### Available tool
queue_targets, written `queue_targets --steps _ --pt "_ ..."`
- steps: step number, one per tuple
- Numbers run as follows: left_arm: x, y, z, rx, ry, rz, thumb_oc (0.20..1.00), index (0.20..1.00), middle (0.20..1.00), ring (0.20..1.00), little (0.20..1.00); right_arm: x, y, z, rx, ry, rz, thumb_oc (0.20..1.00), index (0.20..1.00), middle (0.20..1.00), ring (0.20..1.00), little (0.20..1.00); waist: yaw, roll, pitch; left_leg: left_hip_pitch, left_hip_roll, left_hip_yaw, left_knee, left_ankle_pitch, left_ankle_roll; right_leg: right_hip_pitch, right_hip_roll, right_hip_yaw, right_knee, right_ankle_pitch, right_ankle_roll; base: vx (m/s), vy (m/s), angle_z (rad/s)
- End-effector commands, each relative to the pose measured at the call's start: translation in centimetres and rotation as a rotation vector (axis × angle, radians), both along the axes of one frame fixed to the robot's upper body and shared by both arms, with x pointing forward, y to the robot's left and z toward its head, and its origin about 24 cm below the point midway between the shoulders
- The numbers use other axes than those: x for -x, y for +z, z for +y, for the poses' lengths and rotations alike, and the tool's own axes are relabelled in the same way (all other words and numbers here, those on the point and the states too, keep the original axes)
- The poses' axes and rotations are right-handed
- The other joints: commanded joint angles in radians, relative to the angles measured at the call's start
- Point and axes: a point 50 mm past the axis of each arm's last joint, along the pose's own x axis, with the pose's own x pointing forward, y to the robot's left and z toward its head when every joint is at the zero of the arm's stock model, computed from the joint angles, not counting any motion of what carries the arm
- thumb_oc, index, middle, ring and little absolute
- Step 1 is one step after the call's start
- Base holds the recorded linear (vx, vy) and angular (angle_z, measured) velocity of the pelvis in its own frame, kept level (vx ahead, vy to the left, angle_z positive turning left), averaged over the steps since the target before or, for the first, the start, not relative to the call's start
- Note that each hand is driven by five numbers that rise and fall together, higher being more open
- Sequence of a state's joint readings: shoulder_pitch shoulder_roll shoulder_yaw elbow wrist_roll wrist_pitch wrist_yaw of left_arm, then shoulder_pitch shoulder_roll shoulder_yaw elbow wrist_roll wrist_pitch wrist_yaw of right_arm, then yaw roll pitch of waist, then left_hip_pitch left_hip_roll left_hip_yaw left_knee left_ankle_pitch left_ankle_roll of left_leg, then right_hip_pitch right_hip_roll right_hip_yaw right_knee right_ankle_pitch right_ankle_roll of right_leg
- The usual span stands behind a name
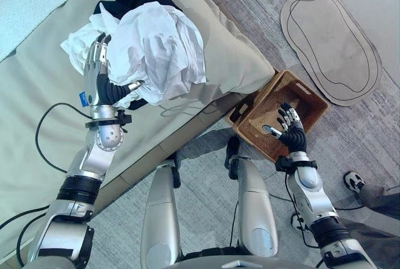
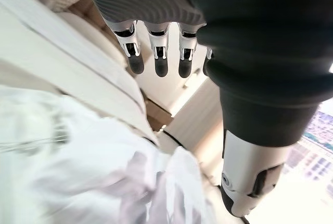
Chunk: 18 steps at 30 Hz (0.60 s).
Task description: Pick up clothes into the bucket
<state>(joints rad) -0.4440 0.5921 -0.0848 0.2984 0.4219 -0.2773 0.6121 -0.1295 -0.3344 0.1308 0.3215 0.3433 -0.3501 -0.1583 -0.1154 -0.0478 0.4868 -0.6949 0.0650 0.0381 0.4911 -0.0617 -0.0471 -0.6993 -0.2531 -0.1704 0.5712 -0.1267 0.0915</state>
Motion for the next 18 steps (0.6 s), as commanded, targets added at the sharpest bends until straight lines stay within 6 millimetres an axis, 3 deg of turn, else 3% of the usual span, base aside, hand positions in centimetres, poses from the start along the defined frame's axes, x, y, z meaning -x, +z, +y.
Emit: queue_targets --steps 1,5,8,14,18 --pt "0.4 0.6 -0.5 -0.091 -0.001 -0.056 1.000 1.000 1.000 1.000 1.000 0.7 0.7 -0.1 0.049 0.032 -0.063 1.000 1.000 1.000 1.000 1.000 -0.008 -0.005 -0.092 -0.041 -0.006 0.008 0.022 -0.032 0.039 0.017 -0.027 0.043 -0.106 0.086 0.053 0.00 0.000 0.00" --pt "-0.8 -0.1 0.0 -0.222 0.083 0.029 1.000 1.000 1.000 1.000 1.000 0.7 0.7 -0.1 0.065 0.043 -0.062 1.000 1.000 1.000 1.000 1.000 -0.016 -0.005 -0.099 -0.043 -0.003 0.015 0.019 -0.036 0.040 0.009 -0.027 0.050 -0.112 0.090 0.056 0.00 0.013 -0.06" --pt "-1.6 -0.8 1.4 -0.367 0.201 0.122 1.000 1.000 1.000 1.000 1.000 0.7 0.6 -0.2 0.082 0.048 -0.049 1.000 1.000 1.000 1.000 1.000 -0.024 -0.006 -0.106 -0.046 -0.001 0.021 0.016 -0.038 0.040 0.001 -0.025 0.055 -0.115 0.094 0.059 0.00 0.018 -0.08" --pt "-2.6 -2.2 4.7 -0.480 0.361 0.327 1.000 1.000 1.000 1.000 1.000 0.6 0.6 -0.4 0.097 0.075 -0.032 1.000 1.000 1.000 1.000 1.000 -0.039 -0.009 -0.125 -0.054 0.006 0.034 0.011 -0.034 0.042 -0.013 -0.018 0.066 -0.127 0.105 0.061 0.00 0.020 -0.06" --pt "-2.9 -2.2 5.8 -0.492 0.412 0.388 1.000 1.000 1.000 1.000 1.000 0.6 0.7 -0.3 0.096 0.094 -0.028 1.000 1.000 1.000 1.000 1.000 -0.046 -0.011 -0.130 -0.059 0.008 0.037 0.010 -0.032 0.043 -0.020 -0.016 0.067 -0.130 0.111 0.062 0.00 0.016 -0.10"
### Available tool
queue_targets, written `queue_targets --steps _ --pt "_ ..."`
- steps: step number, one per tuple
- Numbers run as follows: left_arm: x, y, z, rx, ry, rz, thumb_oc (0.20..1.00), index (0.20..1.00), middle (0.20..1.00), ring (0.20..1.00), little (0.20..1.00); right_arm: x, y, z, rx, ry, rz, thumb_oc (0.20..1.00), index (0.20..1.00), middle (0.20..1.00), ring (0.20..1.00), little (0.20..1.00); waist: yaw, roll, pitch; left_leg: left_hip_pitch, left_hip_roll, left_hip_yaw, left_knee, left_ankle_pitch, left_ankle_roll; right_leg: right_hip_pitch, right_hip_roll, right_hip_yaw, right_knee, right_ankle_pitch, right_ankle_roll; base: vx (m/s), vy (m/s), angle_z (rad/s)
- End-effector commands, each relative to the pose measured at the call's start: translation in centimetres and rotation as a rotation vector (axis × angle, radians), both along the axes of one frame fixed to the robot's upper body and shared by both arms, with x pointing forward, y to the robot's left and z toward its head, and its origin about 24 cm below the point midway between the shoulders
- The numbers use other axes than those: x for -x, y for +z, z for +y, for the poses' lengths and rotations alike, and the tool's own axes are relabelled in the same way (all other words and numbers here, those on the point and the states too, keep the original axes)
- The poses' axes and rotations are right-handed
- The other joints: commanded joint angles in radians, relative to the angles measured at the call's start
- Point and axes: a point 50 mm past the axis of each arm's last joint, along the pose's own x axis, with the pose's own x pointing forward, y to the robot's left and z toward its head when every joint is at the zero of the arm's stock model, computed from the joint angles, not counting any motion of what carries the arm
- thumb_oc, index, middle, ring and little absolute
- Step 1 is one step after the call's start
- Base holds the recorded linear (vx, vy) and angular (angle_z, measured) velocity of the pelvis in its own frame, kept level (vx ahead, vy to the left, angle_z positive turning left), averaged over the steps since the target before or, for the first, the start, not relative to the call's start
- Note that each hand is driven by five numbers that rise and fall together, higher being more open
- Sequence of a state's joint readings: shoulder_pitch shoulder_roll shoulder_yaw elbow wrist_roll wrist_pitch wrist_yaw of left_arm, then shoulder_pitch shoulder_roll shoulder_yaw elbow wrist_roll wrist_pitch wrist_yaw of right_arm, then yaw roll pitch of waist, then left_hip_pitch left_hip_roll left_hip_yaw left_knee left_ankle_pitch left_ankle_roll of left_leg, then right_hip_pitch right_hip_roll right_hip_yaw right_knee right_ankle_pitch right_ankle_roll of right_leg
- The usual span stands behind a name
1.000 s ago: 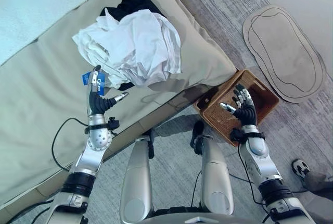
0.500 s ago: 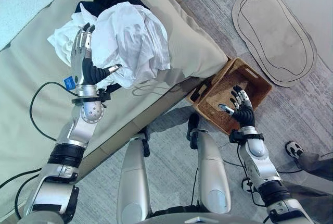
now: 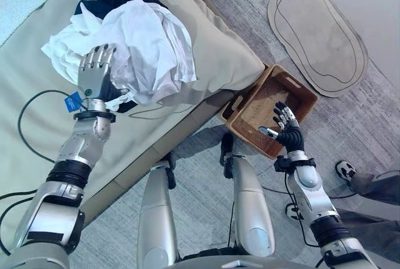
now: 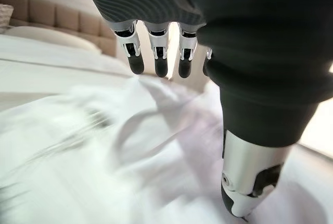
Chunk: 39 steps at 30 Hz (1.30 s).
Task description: Pick up clothes into the bucket
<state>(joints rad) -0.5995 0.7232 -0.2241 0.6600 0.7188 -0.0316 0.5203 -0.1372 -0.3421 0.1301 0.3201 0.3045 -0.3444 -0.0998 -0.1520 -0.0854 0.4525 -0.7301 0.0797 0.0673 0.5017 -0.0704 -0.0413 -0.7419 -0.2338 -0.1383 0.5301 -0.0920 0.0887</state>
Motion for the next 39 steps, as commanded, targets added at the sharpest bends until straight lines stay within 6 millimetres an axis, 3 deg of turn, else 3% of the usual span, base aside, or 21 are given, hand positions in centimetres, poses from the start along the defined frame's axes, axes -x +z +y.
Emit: queue_targets --steps 1,3,4,5,7,8,24,34,39 --pt "-0.1 0.2 0.9 -0.049 0.056 0.021 1.000 1.000 1.000 1.000 1.000 0.8 0.4 -0.5 0.043 0.034 -0.022 1.000 1.000 1.000 1.000 1.000 -0.011 0.026 -0.097 -0.026 -0.007 0.008 -0.001 -0.022 0.037 0.022 -0.035 0.035 -0.090 0.078 0.066 -0.01 0.010 -0.12" --pt "-0.2 -0.2 1.8 -0.079 0.106 0.065 1.000 1.000 1.000 1.000 1.000 0.8 0.4 -0.1 0.051 0.059 -0.021 1.000 1.000 1.000 1.000 1.000 -0.016 0.024 -0.099 -0.026 -0.005 0.011 -0.003 -0.020 0.038 0.018 -0.034 0.038 -0.091 0.082 0.067 0.00 0.009 -0.05" --pt "-0.2 -0.2 1.8 -0.079 0.106 0.065 0.950 0.950 0.950 0.950 0.950 0.8 0.4 -0.1 0.051 0.059 -0.021 1.000 1.000 1.000 1.000 1.000 -0.016 0.023 -0.099 -0.027 -0.005 0.011 -0.003 -0.020 0.038 0.018 -0.034 0.039 -0.090 0.082 0.067 0.00 0.000 0.00" --pt "-0.2 0.0 1.9 -0.081 0.107 0.070 0.699 0.699 0.699 0.699 0.699 0.8 0.4 -0.1 0.051 0.062 -0.020 1.000 1.000 1.000 1.000 1.000 -0.015 0.023 -0.100 -0.027 -0.006 0.012 -0.002 -0.021 0.038 0.017 -0.034 0.039 -0.091 0.084 0.068 0.00 -0.001 -0.03" --pt "-0.1 0.1 1.8 -0.074 0.102 0.066 0.332 0.332 0.332 0.332 0.332 0.8 0.4 0.0 0.050 0.070 -0.016 1.000 1.000 1.000 1.000 1.000 -0.014 0.023 -0.100 -0.029 -0.006 0.011 -0.002 -0.021 0.039 0.016 -0.035 0.038 -0.091 0.085 0.068 0.00 0.000 0.00" --pt "-0.1 0.0 1.9 -0.066 0.101 0.066 0.200 0.200 0.200 0.200 0.200 0.8 0.3 0.0 0.050 0.070 -0.014 1.000 1.000 1.000 1.000 1.000 -0.012 0.023 -0.101 -0.028 -0.006 0.011 -0.003 -0.020 0.038 0.017 -0.035 0.038 -0.092 0.085 0.069 0.00 0.000 0.00" --pt "1.1 -1.2 0.2 0.008 -0.015 0.037 0.200 0.200 0.200 0.200 0.200 0.9 -0.1 0.3 0.049 0.084 0.003 1.000 1.000 1.000 1.000 1.000 0.011 0.030 -0.120 0.048 -0.019 0.005 -0.070 -0.003 0.033 0.091 -0.046 0.024 -0.137 0.096 0.071 0.00 0.000 0.00" --pt "3.6 -1.0 -2.5 0.152 -0.220 -0.054 0.200 0.200 0.200 0.200 0.200 1.1 -1.3 0.0 0.068 0.068 0.061 1.000 1.000 1.000 1.000 1.000 0.052 0.039 -0.158 0.266 -0.029 -0.010 -0.236 0.040 0.019 0.311 -0.055 -0.020 -0.277 0.129 0.082 0.06 -0.027 0.04" --pt "5.0 1.1 -4.1 0.309 -0.391 -0.140 0.200 0.200 0.200 0.200 0.200 0.9 -1.6 0.3 0.115 0.093 0.083 1.000 1.000 1.000 1.000 1.000 0.071 0.051 -0.206 0.399 -0.022 -0.016 -0.344 0.070 0.002 0.455 -0.039 -0.052 -0.384 0.149 0.089 0.07 -0.048 0.10"
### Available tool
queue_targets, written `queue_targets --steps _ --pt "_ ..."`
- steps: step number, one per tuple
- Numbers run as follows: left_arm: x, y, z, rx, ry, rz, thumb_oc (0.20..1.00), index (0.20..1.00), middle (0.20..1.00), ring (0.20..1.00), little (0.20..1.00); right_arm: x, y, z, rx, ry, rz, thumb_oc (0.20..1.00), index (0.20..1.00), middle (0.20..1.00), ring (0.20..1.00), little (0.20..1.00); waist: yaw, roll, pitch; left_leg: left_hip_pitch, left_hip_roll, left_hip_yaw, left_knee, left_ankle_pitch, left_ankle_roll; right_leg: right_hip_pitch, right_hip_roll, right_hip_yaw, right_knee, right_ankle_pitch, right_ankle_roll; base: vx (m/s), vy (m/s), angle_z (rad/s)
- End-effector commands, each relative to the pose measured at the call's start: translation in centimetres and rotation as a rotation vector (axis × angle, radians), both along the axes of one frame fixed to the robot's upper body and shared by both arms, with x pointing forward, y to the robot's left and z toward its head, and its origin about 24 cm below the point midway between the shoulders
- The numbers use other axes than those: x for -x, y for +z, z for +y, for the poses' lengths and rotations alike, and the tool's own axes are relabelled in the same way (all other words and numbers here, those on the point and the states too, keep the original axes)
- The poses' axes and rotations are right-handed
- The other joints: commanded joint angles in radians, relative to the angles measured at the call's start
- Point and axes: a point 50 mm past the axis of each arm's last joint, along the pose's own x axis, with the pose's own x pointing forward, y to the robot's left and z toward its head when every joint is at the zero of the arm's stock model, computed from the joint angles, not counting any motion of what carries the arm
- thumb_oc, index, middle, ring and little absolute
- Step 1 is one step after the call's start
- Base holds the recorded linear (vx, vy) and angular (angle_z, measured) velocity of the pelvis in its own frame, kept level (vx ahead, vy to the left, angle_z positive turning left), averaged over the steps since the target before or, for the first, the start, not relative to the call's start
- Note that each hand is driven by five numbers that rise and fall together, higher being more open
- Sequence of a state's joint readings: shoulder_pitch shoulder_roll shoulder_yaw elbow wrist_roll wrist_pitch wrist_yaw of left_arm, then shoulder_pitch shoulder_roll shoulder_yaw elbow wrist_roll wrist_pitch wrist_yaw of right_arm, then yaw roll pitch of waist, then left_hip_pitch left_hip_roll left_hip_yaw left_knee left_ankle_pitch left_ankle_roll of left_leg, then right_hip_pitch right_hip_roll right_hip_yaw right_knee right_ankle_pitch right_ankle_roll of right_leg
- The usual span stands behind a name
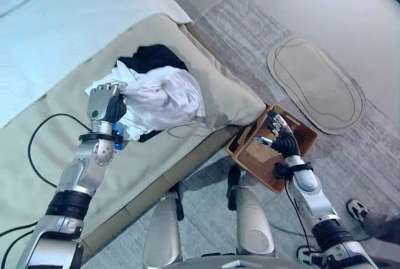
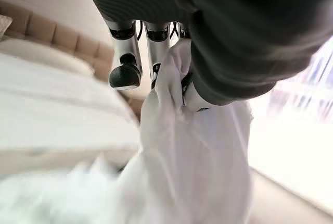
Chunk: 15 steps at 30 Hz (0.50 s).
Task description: Pick up clothes into the bucket
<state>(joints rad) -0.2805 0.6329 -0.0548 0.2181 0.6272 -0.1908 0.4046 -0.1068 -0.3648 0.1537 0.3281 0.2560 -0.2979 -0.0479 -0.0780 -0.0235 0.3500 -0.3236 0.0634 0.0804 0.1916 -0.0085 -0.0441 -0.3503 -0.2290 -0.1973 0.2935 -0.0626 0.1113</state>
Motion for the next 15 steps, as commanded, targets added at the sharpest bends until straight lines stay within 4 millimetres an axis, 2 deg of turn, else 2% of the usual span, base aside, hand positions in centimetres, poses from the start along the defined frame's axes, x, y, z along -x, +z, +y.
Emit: queue_targets --steps 1,5,7,10,11,13,15 --pt "0.5 2.3 -0.1 0.110 -0.088 -0.088 0.200 0.200 0.200 0.200 0.200 0.2 -0.1 0.3 0.032 0.029 -0.010 1.000 1.000 1.000 1.000 1.000 -0.005 -0.012 -0.103 -0.007 -0.007 -0.030 -0.041 0.018 0.006 0.065 -0.044 0.005 -0.155 0.127 0.065 0.05 -0.065 0.09" --pt "1.2 4.7 -1.7 0.280 -0.266 -0.149 0.200 0.200 0.200 0.200 0.200 -0.4 0.1 1.5 0.122 0.109 -0.012 1.000 1.000 1.000 1.000 1.000 0.008 -0.004 -0.140 0.076 0.005 -0.027 -0.105 0.037 -0.005 0.152 -0.022 -0.016 -0.223 0.143 0.066 0.04 -0.064 0.03" --pt "1.3 5.2 -2.0 0.293 -0.295 -0.164 0.200 0.200 0.200 0.200 0.200 -0.6 0.4 1.9 0.155 0.134 -0.022 1.000 1.000 1.000 1.000 1.000 0.010 -0.003 -0.146 0.095 0.005 -0.025 -0.122 0.042 -0.006 0.169 -0.017 -0.018 -0.234 0.145 0.064 0.04 -0.045 0.00" --pt "1.3 7.2 -3.5 0.366 -0.432 -0.202 0.200 0.200 0.200 0.200 0.200 -1.2 1.5 3.8 0.277 0.261 -0.067 1.000 1.000 1.000 1.000 1.000 0.017 0.004 -0.178 0.150 0.008 -0.019 -0.161 0.053 -0.012 0.217 -0.009 -0.032 -0.248 0.138 0.064 0.05 -0.043 -0.03" --pt "1.3 7.3 -3.5 0.366 -0.432 -0.201 0.200 0.200 0.200 0.200 0.200 -1.2 1.6 3.8 0.278 0.261 -0.067 1.000 1.000 1.000 1.000 1.000 0.017 0.004 -0.175 0.154 0.008 -0.019 -0.163 0.054 -0.012 0.221 -0.009 -0.032 -0.249 0.138 0.064 0.06 -0.042 0.00" --pt "1.1 8.5 -4.8 0.400 -0.518 -0.225 0.200 0.200 0.200 0.200 0.200 -1.8 2.4 5.6 0.306 0.341 -0.107 1.000 1.000 1.000 1.000 1.000 0.022 0.010 -0.197 0.189 0.009 -0.017 -0.166 0.048 -0.010 0.254 -0.005 -0.033 -0.254 0.132 0.063 0.07 -0.043 0.02" --pt "1.1 8.9 -5.3 0.402 -0.545 -0.233 0.200 0.200 0.200 0.200 0.200 -2.0 2.7 6.4 0.308 0.369 -0.120 1.000 1.000 1.000 1.000 1.000 0.025 0.011 -0.203 0.201 0.010 -0.016 -0.166 0.044 -0.009 0.266 -0.003 -0.034 -0.256 0.129 0.062 0.05 -0.036 0.01"
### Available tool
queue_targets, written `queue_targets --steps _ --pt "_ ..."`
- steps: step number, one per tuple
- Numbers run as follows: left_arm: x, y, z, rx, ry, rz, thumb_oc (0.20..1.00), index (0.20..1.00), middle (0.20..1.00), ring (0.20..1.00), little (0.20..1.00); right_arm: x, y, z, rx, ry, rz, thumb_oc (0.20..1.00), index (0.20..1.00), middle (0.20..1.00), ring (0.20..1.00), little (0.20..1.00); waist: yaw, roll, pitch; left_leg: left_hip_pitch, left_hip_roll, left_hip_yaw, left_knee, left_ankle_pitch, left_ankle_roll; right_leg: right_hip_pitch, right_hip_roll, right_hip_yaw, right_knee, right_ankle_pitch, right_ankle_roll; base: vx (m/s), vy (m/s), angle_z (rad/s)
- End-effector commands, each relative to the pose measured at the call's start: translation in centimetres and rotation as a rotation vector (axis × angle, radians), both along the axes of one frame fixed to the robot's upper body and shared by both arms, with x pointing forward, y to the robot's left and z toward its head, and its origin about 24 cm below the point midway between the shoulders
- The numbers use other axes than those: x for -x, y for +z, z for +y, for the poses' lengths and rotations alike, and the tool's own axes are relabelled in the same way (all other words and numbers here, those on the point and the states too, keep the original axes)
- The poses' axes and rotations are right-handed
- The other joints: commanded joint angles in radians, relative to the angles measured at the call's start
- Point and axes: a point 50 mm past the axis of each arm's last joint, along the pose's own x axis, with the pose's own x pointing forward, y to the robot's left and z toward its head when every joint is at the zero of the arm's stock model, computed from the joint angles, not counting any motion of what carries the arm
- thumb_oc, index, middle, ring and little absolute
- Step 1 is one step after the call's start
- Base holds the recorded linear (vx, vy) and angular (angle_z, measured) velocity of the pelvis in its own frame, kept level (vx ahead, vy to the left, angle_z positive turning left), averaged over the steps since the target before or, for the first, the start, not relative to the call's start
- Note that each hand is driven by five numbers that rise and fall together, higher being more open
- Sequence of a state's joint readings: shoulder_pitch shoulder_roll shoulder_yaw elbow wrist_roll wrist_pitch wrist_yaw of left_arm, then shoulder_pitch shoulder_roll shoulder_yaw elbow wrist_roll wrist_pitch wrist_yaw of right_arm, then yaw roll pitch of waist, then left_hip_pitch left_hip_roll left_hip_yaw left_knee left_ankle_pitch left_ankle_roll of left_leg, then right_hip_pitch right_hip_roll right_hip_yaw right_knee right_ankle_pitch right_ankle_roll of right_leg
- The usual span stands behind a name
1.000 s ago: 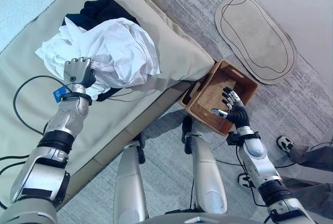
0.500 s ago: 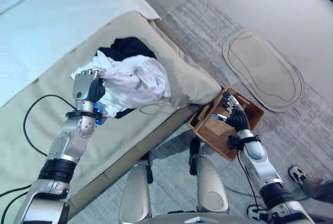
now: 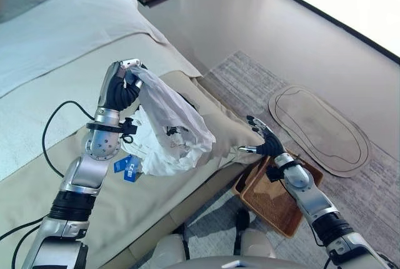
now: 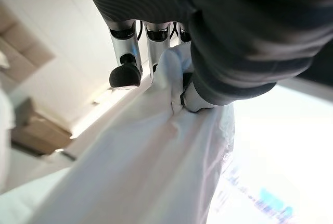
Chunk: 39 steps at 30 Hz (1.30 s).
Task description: Pick up clothes into the bucket
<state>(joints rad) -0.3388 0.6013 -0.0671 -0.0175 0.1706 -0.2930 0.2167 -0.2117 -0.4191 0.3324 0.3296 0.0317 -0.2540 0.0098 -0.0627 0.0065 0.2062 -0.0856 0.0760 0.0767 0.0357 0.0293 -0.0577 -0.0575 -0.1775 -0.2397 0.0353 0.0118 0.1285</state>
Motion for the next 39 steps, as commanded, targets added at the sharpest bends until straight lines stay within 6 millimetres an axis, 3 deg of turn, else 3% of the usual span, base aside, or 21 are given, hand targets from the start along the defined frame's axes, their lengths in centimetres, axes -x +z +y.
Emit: queue_targets --steps 1,5,9,17,23,29,37,38,39 --pt "0.5 3.6 -1.2 0.050 -0.120 -0.153 0.200 0.200 0.200 0.200 0.200 -0.7 2.4 3.0 -0.016 0.133 -0.107 1.000 1.000 1.000 1.000 1.000 0.012 -0.018 -0.061 -0.023 0.000 -0.012 -0.012 0.003 0.004 -0.013 -0.053 0.007 -0.002 0.052 0.045 0.08 -0.054 0.01" --pt "0.7 4.9 -3.3 0.062 -0.239 -0.184 0.200 0.200 0.200 0.200 0.200 -0.7 3.1 6.6 -0.044 0.273 -0.111 1.000 1.000 1.000 1.000 1.000 0.021 -0.014 -0.096 0.022 0.006 -0.008 -0.024 -0.005 0.002 0.033 -0.047 0.005 -0.019 0.044 0.044 0.07 -0.038 0.01" --pt "0.9 6.0 -4.7 0.034 -0.287 -0.231 0.200 0.200 0.200 0.200 0.200 -0.4 3.3 8.4 -0.066 0.332 -0.108 1.000 1.000 1.000 1.000 1.000 0.025 -0.013 -0.117 0.048 0.008 -0.010 -0.041 -0.003 -0.001 0.063 -0.040 -0.006 -0.034 0.037 0.042 0.04 -0.020 0.03" --pt "2.2 8.0 -6.8 0.091 -0.444 -0.292 0.200 0.200 0.200 0.200 0.200 -0.1 3.0 10.5 -0.135 0.372 -0.058 1.000 1.000 1.000 1.000 1.000 0.027 -0.012 -0.141 0.072 0.006 -0.011 -0.051 -0.007 -0.001 0.092 -0.037 -0.014 -0.046 0.036 0.041 0.01 -0.003 0.01" --pt "2.9 9.4 -9.1 0.087 -0.567 -0.334 0.200 0.200 0.200 0.200 0.200 0.8 2.2 13.4 -0.162 0.541 0.067 1.000 1.000 1.000 1.000 1.000 0.035 -0.020 -0.160 0.082 0.004 -0.014 -0.057 -0.008 -0.002 0.109 -0.037 -0.019 -0.060 0.039 0.040 0.00 0.000 0.00" --pt "3.5 11.1 -10.7 0.121 -0.664 -0.376 0.200 0.200 0.200 0.200 0.200 0.5 2.4 15.4 -0.219 0.539 0.092 1.000 1.000 1.000 1.000 1.000 0.043 -0.020 -0.175 0.086 0.002 -0.017 -0.060 -0.007 -0.003 0.118 -0.036 -0.023 -0.069 0.045 0.041 0.00 0.001 0.04" --pt "4.8 13.4 -12.7 0.133 -0.782 -0.456 0.200 0.200 0.200 0.200 0.200 -0.3 3.2 16.6 -0.283 0.520 0.102 1.000 1.000 1.000 1.000 1.000 0.050 -0.018 -0.189 0.082 0.002 -0.020 -0.072 0.004 -0.008 0.115 -0.032 -0.032 -0.079 0.054 0.041 -0.02 0.005 0.03" --pt "5.1 13.8 -13.1 0.139 -0.798 -0.473 0.200 0.200 0.200 0.200 0.200 -0.3 3.5 16.7 -0.294 0.530 0.100 0.319 0.319 0.319 0.319 0.319 0.052 -0.019 -0.192 0.078 0.001 -0.026 -0.071 0.006 -0.008 0.113 -0.030 -0.035 -0.078 0.054 0.040 0.00 0.000 0.00" --pt "5.0 13.9 -13.2 0.140 -0.798 -0.476 0.200 0.200 0.200 0.200 0.200 -0.3 3.6 16.6 -0.304 0.527 0.101 0.200 0.200 0.200 0.200 0.200 0.052 -0.019 -0.192 0.078 0.000 -0.026 -0.070 0.006 -0.008 0.113 -0.030 -0.035 -0.078 0.054 0.040 0.00 0.000 0.00"
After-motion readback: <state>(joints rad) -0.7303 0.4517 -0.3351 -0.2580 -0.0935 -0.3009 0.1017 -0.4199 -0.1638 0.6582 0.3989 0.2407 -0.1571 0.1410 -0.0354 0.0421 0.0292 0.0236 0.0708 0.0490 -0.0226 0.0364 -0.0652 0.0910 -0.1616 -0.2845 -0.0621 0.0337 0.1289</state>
